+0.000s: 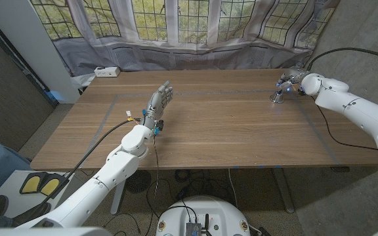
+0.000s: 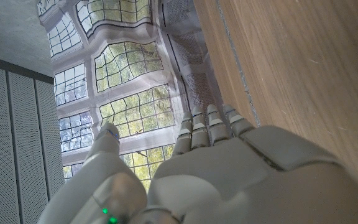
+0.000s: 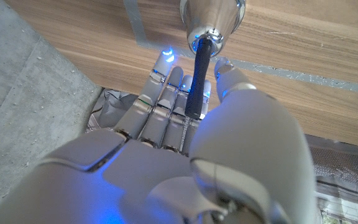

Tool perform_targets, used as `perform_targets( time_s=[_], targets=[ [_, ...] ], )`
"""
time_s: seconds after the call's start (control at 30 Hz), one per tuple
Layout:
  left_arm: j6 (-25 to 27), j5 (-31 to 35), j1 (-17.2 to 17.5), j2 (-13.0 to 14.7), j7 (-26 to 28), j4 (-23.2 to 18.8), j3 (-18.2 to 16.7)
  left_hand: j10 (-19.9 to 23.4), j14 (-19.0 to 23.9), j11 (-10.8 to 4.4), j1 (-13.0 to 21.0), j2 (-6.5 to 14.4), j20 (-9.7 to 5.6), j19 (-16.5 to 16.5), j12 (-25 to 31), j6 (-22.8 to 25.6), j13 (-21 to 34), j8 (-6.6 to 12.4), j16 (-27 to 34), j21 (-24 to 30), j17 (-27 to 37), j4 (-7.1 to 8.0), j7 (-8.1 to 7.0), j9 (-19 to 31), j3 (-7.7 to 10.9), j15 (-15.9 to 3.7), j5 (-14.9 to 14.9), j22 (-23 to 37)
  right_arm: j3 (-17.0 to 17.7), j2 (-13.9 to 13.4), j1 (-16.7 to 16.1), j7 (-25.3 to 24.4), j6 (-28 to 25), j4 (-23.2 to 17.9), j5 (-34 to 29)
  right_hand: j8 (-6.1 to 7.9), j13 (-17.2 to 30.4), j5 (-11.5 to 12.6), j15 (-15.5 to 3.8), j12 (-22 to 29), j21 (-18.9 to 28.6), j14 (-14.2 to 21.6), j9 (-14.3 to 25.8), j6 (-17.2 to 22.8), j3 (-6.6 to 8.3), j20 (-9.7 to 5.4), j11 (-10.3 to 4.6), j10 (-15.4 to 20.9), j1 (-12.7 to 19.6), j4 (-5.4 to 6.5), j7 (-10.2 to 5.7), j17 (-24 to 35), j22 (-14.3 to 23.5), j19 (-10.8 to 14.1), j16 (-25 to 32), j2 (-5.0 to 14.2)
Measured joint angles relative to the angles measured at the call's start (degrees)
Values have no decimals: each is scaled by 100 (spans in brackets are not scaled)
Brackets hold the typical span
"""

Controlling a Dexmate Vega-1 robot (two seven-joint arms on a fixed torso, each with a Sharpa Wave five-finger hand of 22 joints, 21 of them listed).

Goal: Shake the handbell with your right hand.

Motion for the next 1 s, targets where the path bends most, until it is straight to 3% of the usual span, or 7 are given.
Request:
perform_targets(
  time_s=[0.23, 0.4, 0.73, 1.0],
  targets=[
    [19, -13, -22, 8, -23, 17, 3, 0, 0, 0, 0, 0, 0, 0, 0, 0, 0, 0, 0, 0, 0, 0, 0, 0, 0, 0, 0, 0, -21, -26, -6, 139, -95, -63, -75, -7, 0, 26, 213, -145, -523, -929, -25, -936, -48, 143, 83, -772, -454, 48, 120, -158, 0, -554, 0, -118],
    [23, -25, -33, 9, -40, 36, 5, 0, 0, 0, 0, 0, 0, 0, 0, 31, 0, 0, 0, 0, 0, 0, 31, 0, 0, 0, 0, 0, -47, -36, 11, 229, -140, -99, -123, -13, 1, 26, 276, -209, -786, -1374, -26, -1390, -89, 192, 158, -1182, -692, 89, 194, -227, 1, -768, 0, -162],
    [21, -45, -54, 13, -84, 80, 7, 0, 0, 0, 0, 0, 0, 0, 0, 31, 0, 0, 0, 0, 0, 0, 31, 0, 0, 0, 0, 0, -50, -79, -17, 284, -273, -277, -188, -28, -26, 26, 336, -209, -1017, -1761, -53, -1611, -112, 316, 182, -1446, -886, 111, 231, -296, 1, -992, 0, -166],
    [-20, -65, -62, 18, -131, 113, 0, 0, 0, 0, 0, 0, 0, 0, 0, 63, 0, 0, 0, 0, 0, 0, 0, 0, 0, 0, 0, 0, 25, -158, -110, 359, -433, -530, -197, -4, -44, 26, 428, -209, -1389, -2309, -53, -1894, -232, 388, 268, -1829, -1463, 345, 204, -355, 16, -1393, 1, -28]
  ],
)
